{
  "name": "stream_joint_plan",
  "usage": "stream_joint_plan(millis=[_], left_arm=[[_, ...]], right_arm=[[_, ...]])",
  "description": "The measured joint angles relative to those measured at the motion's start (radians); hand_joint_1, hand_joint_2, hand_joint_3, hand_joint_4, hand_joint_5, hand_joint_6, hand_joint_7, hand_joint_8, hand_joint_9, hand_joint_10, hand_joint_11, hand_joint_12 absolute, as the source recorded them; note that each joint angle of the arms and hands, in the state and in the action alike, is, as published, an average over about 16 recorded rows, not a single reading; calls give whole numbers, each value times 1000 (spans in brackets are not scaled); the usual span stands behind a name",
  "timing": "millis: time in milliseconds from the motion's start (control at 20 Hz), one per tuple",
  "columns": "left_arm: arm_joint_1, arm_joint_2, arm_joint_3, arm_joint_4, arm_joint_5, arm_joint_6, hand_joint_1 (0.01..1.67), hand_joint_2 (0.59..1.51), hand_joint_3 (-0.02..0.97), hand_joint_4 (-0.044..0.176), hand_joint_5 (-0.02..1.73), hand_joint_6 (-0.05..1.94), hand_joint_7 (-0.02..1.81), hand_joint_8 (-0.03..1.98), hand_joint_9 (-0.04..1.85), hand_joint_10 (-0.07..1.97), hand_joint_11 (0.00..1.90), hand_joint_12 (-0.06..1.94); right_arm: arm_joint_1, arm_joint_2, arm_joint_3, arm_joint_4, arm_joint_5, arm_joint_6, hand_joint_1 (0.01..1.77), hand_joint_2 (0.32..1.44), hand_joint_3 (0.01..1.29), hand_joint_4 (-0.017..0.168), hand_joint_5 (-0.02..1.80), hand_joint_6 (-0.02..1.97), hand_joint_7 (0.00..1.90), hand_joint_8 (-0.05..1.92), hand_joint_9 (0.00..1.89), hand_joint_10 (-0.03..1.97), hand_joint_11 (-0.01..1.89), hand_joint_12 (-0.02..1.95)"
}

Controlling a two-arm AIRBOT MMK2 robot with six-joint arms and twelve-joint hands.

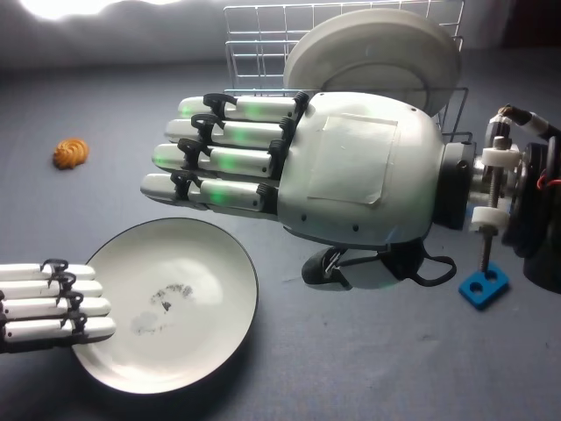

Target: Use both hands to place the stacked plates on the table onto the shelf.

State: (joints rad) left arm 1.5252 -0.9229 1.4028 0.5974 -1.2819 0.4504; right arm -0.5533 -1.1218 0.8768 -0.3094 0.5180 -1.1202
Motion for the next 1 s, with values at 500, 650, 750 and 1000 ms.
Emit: stream_joint_plan(millis=[500,650,750,1000], left_arm=[[34,6,-28,-2,55,2,14,1084,11,-3,10,-1,21,4,15,6,14,-29],[48,8,-42,-1,65,2,14,1085,11,-4,4,-8,20,4,17,5,14,-30],[56,9,-49,0,70,2,14,1085,11,-5,-1,-13,19,5,18,4,13,-30],[67,11,-63,4,77,2,14,1088,11,-7,-9,-22,17,5,19,2,14,-30]], right_arm=[[-6,-1,0,0,0,-4,1118,889,14,4,15,26,12,15,12,11,21,19],[-13,-8,3,1,1,-17,1109,888,15,4,15,26,12,15,12,11,22,19],[-17,-21,9,1,1,-28,1102,887,15,4,16,26,12,15,12,11,22,19],[-28,-85,50,2,-7,-70,1082,885,14,4,16,26,12,15,13,12,22,19]])
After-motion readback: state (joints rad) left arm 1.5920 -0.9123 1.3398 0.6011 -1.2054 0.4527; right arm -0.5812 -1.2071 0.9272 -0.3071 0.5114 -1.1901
